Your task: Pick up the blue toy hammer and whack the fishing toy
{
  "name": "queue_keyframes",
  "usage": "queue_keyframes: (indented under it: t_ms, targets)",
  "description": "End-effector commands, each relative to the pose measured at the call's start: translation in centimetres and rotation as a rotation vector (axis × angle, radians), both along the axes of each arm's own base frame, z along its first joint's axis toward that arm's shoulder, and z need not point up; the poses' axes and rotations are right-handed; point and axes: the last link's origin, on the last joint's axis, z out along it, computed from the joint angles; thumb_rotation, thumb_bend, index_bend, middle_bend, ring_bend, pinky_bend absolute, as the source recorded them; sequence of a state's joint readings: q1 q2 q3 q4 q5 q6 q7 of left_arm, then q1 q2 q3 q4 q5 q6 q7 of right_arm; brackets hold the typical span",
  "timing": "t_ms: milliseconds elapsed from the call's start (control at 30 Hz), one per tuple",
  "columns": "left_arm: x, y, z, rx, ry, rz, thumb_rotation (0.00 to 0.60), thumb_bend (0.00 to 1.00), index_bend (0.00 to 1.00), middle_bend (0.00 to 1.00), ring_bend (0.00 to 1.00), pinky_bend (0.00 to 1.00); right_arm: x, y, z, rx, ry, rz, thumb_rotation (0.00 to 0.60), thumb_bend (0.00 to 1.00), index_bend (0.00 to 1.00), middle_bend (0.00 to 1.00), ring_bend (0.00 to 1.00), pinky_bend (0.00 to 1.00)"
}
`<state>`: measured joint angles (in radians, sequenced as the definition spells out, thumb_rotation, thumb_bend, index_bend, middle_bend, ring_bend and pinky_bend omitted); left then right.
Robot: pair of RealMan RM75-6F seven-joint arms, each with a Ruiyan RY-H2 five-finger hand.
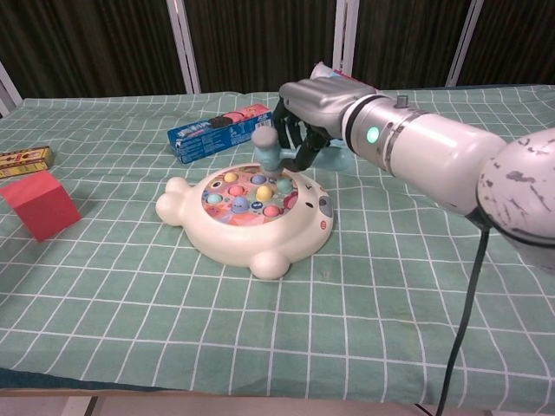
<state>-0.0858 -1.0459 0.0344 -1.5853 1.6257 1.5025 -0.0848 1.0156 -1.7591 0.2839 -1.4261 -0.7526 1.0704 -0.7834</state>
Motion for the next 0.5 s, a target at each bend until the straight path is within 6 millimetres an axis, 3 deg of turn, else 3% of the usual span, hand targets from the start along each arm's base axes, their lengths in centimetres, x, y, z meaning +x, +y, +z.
queue_keyframes:
  t_ms: [33,500]
  targets:
    - [0.01,0.02,-0.05,-0.001,0.001,0.0,0.6,0.41,0.0,0.06,0.02,0.08,-0.31,-0.05,-0.13,0.01,-0.001,-0.011,0.6,0.59,1.0,0.75,0.82,0.91]
    - [-0.01,0.0,-0.05,0.002,0.004,0.001,0.6,0.41,0.0,0.06,0.01,0.08,-1.03,-0.39,-0.82,0.008,0.047,-0.027,0.6,0.59,1.0,0.75,0.82,0.91]
